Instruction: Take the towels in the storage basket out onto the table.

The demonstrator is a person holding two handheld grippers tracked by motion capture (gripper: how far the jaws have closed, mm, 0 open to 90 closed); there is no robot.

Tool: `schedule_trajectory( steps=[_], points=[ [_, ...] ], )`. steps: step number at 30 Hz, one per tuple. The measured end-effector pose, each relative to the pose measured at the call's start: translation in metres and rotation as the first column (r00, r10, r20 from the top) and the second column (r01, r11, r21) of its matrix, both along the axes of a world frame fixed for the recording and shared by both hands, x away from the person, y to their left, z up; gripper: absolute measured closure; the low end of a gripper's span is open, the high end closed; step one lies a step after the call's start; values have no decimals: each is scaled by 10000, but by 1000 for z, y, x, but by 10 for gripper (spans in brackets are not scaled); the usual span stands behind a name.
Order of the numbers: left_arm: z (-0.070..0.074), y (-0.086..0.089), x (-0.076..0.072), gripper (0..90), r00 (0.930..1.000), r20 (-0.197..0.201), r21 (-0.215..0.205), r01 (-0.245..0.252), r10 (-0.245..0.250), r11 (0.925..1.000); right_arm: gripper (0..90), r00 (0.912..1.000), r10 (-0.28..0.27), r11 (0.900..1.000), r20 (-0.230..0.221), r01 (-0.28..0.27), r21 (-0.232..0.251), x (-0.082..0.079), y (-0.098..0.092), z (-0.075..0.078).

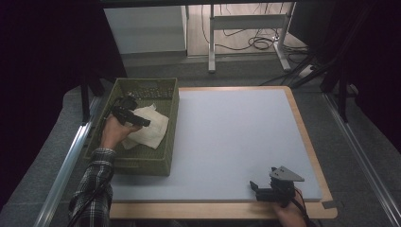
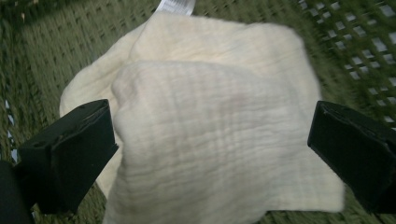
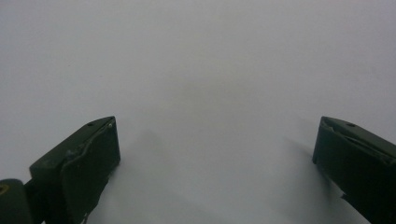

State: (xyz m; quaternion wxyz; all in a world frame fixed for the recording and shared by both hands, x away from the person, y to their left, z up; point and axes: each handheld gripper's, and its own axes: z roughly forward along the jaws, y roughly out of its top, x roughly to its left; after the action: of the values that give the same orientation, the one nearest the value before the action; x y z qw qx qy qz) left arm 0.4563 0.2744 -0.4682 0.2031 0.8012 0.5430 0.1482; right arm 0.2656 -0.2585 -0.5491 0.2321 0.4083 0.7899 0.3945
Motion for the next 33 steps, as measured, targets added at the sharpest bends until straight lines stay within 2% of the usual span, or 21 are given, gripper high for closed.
schedule_trajectory(
  steps=[1,4,6,8,9,12,15,16,17,18,19,20,21,22,23,24,26,28,31,32,33],
  points=[
    [-5,2,4,8,9997,-231,116,-118,121,9999,7,10000,5,10000,15,-5,-5,0,0,0],
    [-10,5,9,8,9988,-402,216,-259,268,9994,7,10000,6,10000,15,-6,-5,0,0,0],
    [-16,6,14,8,9959,-801,413,-385,418,9984,7,10000,6,10000,14,-6,-4,0,0,0],
    [-16,6,16,11,9951,-882,413,-408,443,9983,7,10000,6,10000,13,-6,-2,0,0,0],
    [-17,7,19,14,9930,-1060,287,-493,521,9984,7,10000,7,10000,15,-7,-3,0,0,0],
    [-20,6,22,23,9898,-1321,365,-494,538,9981,7,10000,3,10000,1,-3,5,0,0,0],
    [-26,5,27,28,9820,-1809,521,-456,543,9976,7,10000,8,10000,15,-8,0,0,0,0],
    [-29,4,30,50,9751,-2127,559,-520,628,9971,7,10000,11,10000,15,-11,3,0,0,0],
    [-29,4,30,67,9751,-2127,559,-520,628,9971,7,10000,11,10000,15,-11,3,0,0,0],
    [-31,3,32,109,9658,-2512,512,-533,646,9973,8,10000,10,10000,14,-10,2,0,0,0],
    [-31,3,32,163,9658,-2512,512,-533,646,9973,8,10000,10,10000,14,-10,2,0,0,0],
    [-32,2,33,163,9620,-2651,569,-515,648,9970,8,10000,10,10000,13,-10,4,0,0,0],
    [-33,1,33,213,9568,-2828,659,-504,671,9966,8,10000,9,10000,14,-9,2,0,0,0],
    [-34,0,33,356,9498,-3100,668,-216,413,9975,7,10000,14,10000,14,-14,5,0,0,0],
    [-34,0,33,428,9498,-3100,668,-216,413,9975,7,10000,14,10000,14,-14,5,0,0,0],
    [-33,-2,32,510,9451,-3259,738,2,239,9973,7,10000,12,10000,5,-12,8,0,0,0],
    [-31,-3,32,697,9451,-3264,650,85,132,9978,7,10000,21,10000,15,-21,5,0,0,0],
    [-28,-4,30,796,9485,-3166,670,167,54,9976,8,10000,22,10000,7,-22,5,0,0,0],
    [-23,-3,28,825,9554,-2953,625,212,-18,9978,7,10000,22,10000,6,-22,6,0,0,0],
    [-23,-3,28,828,9554,-2953,625,212,-18,9978,8,10000,23,10000,6,-23,5,0,0,0],
    [-17,-1,26,830,9612,-2758,522,239,-86,9984,7,10000,21,10000,4,-21,4,0,0,0]
  ],
)
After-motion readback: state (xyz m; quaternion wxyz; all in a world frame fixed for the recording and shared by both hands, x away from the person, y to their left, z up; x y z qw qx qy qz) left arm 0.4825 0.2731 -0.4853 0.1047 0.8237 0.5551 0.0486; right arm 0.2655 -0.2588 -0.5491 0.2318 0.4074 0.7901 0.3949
